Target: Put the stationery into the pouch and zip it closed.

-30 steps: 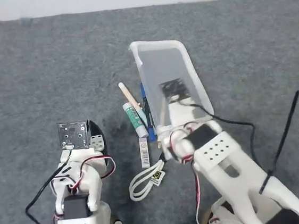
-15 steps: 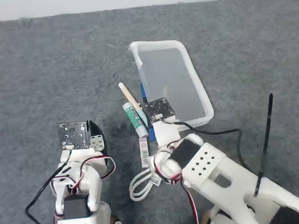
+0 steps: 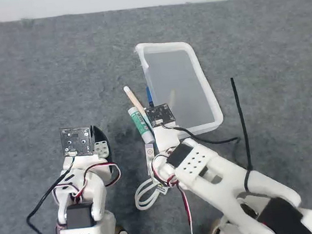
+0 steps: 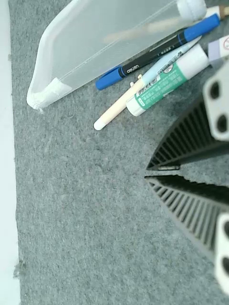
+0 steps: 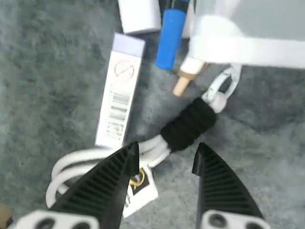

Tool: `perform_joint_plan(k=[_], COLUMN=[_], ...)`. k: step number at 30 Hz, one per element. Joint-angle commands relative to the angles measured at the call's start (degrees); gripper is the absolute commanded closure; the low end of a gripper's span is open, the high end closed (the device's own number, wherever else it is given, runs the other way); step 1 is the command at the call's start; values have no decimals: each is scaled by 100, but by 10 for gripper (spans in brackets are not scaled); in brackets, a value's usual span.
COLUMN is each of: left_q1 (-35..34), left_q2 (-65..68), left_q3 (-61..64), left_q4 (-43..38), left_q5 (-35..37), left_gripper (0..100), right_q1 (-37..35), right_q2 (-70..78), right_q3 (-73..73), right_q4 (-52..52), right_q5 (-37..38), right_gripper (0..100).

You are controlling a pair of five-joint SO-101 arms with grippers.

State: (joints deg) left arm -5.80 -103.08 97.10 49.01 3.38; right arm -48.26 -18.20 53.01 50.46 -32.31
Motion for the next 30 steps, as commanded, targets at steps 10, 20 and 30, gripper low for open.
perform_joint_plan(k=[10,20,30], left_q1=[-18,-18,-18], left_q2=[-79,-79,-79], left_q3=[-57,-57,-57], left_q4=[-149,-149,-141], left_q5=[-26,-26,-26], left_gripper=[987,987,987], right_q1=[497,989,980], right_q2=[356,409,409], right_q3=[-316,-316,-281], right_q4=[-171,-585,-558], right_q5=[-255,-264,-220], right_gripper=[818,819,946])
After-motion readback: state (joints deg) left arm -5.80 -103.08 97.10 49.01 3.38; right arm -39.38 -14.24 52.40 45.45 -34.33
